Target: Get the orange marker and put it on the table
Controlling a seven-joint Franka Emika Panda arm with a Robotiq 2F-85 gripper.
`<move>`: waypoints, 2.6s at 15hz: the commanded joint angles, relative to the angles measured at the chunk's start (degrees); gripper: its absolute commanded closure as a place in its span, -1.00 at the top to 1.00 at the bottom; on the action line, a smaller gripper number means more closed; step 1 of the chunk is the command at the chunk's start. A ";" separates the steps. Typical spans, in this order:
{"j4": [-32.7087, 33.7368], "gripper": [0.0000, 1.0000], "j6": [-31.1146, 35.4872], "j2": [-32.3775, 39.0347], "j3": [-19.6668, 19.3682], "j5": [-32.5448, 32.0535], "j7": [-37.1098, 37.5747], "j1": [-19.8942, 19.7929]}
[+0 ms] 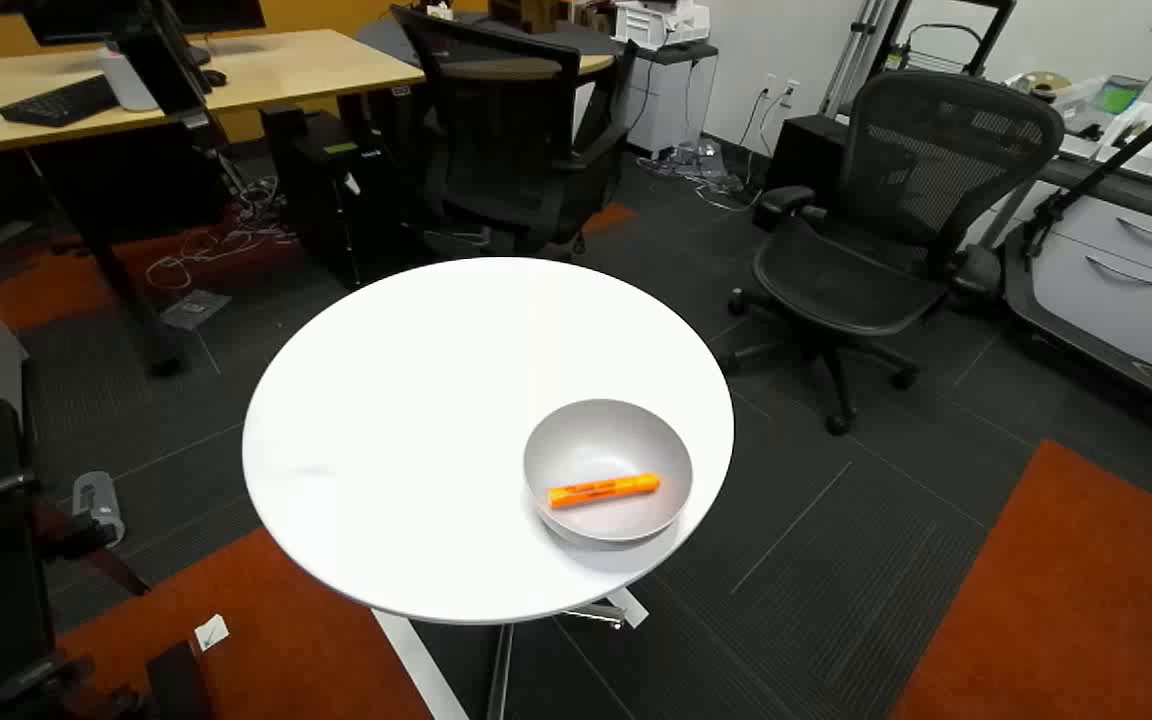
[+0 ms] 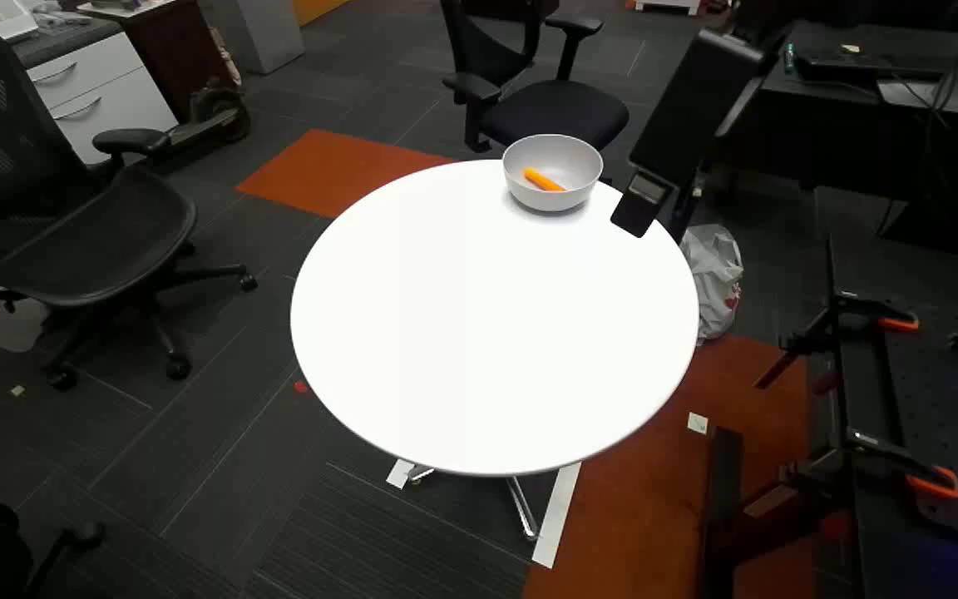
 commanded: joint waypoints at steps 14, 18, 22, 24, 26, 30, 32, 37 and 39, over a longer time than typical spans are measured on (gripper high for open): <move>2.79 1.00 2.86 1.06 -1.56 -6.92 2.32 -4.08; 6.36 1.00 3.78 2.64 -3.67 -8.70 1.81 -6.73; 10.65 1.00 3.73 6.04 -6.66 -9.99 2.21 -9.89; 12.58 1.00 4.22 8.66 -8.20 -10.88 3.00 -11.35; 14.32 1.00 4.73 11.86 -9.84 -12.65 4.45 -12.96; 17.66 1.00 6.32 19.40 -13.39 -15.95 7.83 -14.21; 19.97 1.00 7.41 23.87 -15.49 -15.83 8.35 -14.12; 26.09 1.00 8.10 34.22 -19.63 -14.19 6.87 -13.52; 28.34 1.00 7.25 37.89 -20.81 -13.93 6.25 -13.45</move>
